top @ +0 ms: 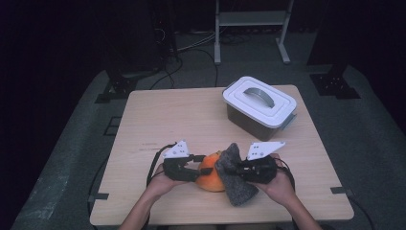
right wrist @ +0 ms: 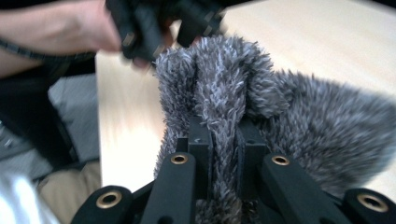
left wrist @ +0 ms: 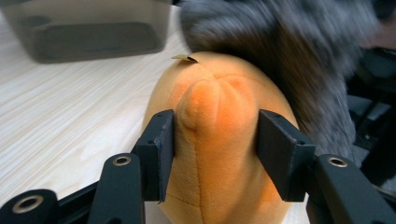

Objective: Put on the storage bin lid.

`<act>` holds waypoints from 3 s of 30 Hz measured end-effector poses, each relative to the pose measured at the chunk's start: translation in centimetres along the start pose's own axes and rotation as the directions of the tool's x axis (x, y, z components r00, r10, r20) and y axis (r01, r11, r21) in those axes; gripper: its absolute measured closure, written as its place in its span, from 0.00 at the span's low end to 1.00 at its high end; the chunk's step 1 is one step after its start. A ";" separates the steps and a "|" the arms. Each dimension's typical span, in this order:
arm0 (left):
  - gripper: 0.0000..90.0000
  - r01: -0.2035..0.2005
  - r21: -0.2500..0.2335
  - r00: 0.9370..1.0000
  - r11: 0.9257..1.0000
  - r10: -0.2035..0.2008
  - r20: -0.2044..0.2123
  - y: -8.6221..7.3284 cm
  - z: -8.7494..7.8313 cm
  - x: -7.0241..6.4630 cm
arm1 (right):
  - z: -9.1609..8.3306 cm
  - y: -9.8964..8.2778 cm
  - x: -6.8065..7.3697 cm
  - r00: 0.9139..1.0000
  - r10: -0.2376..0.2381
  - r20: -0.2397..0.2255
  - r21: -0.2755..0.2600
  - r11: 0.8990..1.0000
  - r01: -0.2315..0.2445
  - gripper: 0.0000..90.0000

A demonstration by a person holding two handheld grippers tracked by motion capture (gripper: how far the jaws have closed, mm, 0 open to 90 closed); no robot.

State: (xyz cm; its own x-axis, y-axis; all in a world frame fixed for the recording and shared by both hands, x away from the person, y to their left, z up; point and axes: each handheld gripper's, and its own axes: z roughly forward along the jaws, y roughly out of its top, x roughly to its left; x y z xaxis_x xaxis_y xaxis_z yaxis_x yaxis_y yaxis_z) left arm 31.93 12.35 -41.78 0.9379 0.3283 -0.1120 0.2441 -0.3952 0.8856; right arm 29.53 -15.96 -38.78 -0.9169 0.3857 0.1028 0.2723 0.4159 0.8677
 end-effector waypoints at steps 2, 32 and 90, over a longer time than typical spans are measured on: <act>0.53 -0.007 0.001 1.000 1.000 0.007 0.001 0.1 0.1 -0.1 | -0.3 0.2 -0.3 1.000 0.011 0.018 -0.016 1.000 -0.010 0.88; 0.57 -0.116 0.010 0.993 0.993 0.116 0.023 0.9 1.1 -2.1 | -1.3 0.2 -0.8 0.998 0.011 0.060 0.044 0.999 -0.014 0.88; 0.45 -0.109 0.054 0.992 0.993 0.112 -0.049 1.0 0.0 -1.2 | 0.6 -0.3 0.0 1.000 -0.011 -0.029 0.140 0.990 0.015 0.88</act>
State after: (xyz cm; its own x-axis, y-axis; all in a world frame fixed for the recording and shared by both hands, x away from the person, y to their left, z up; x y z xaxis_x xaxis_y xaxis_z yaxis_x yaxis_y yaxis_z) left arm 31.05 11.53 -40.78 0.9460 0.3240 0.0105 0.1529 -0.4745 0.8669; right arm 29.69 -15.55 -39.32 -0.9279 0.3568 0.1076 0.2969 0.5330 0.7923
